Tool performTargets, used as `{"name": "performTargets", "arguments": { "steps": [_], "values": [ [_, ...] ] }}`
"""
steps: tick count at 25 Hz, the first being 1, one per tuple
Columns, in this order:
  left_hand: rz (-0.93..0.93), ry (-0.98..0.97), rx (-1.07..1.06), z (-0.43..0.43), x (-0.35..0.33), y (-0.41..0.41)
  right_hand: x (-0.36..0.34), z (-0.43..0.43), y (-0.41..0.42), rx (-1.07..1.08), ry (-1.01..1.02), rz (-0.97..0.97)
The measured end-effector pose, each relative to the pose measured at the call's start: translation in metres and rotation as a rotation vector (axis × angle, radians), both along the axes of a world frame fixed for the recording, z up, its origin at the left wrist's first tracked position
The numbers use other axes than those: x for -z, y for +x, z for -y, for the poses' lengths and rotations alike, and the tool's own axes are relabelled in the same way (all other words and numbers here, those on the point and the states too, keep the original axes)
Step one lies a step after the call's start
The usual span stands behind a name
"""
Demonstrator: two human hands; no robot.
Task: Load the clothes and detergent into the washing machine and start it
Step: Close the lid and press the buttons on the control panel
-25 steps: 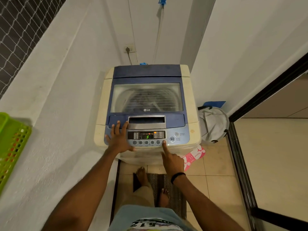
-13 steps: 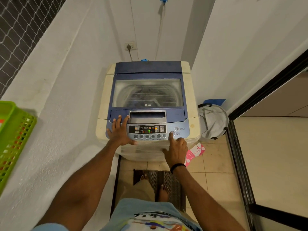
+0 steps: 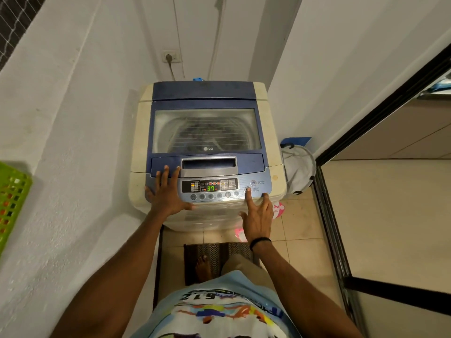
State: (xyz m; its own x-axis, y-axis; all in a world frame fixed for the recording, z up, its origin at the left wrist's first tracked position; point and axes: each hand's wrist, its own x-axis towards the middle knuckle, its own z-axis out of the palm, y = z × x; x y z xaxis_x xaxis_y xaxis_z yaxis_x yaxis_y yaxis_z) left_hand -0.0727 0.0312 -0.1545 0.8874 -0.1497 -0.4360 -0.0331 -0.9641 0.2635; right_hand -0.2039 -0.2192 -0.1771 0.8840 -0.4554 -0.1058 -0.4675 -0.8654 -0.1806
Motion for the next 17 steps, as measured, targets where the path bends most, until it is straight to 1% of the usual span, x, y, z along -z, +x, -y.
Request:
{"name": "performTargets", "arguments": {
  "steps": [3,7,10,12,14,17],
  "values": [
    [-0.002,-0.006,-0.002,0.001,0.002,0.0,-0.009,0.002,0.006,0.0,0.019,-0.013],
    [0.002,-0.027,-0.02,0.001,0.005,0.0,-0.032,0.019,0.043,-0.114,-0.06,-0.192],
    [0.004,-0.034,-0.003,0.0,0.004,-0.002,-0.041,0.011,0.054,-0.075,0.019,-0.244],
    [0.003,-0.033,0.004,-0.001,0.001,-0.003,-0.044,0.001,0.053,-0.035,0.048,-0.239],
    [0.021,-0.027,0.007,-0.002,0.001,-0.006,-0.044,-0.008,0.043,-0.026,0.027,-0.194],
    [0.021,-0.012,0.009,-0.001,-0.003,-0.009,-0.047,-0.027,0.026,-0.115,0.078,-0.149]
  ]
}}
